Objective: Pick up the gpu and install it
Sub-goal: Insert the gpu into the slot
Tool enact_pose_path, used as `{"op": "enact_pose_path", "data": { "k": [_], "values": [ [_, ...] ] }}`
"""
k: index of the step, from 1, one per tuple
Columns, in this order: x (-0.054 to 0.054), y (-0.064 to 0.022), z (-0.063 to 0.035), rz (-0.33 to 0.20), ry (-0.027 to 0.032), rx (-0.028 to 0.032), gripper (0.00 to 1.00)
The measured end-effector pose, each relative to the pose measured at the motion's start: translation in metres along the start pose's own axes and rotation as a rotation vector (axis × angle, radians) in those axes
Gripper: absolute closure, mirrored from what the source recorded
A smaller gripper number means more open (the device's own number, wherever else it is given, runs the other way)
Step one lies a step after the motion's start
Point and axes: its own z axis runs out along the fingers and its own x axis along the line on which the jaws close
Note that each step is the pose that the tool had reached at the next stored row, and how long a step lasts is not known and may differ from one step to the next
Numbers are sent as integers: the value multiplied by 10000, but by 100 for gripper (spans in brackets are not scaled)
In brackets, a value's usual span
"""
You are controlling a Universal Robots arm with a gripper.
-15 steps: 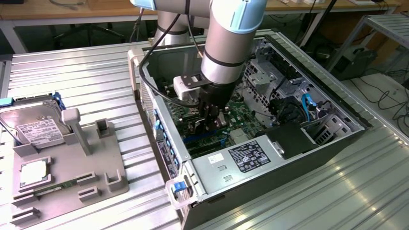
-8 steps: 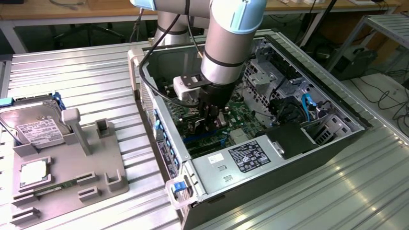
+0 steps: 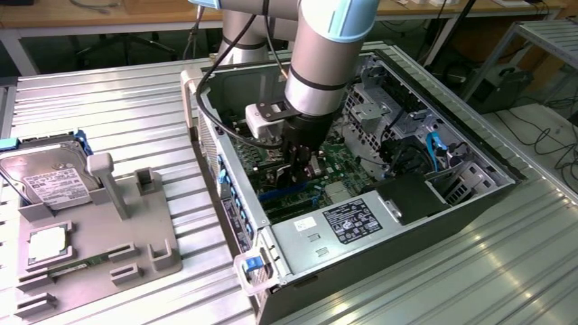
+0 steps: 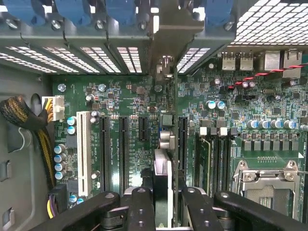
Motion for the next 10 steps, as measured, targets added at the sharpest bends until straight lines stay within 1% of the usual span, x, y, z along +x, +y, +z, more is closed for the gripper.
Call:
{"op": "enact_pose_path", "data": {
  "k": [6,7,10],
  "values": [
    [0,-1,0,0,1,-3,73],
    [0,-7,0,0,0,-16,73],
    [0,-30,0,2,0,-105,73]
  ]
}}
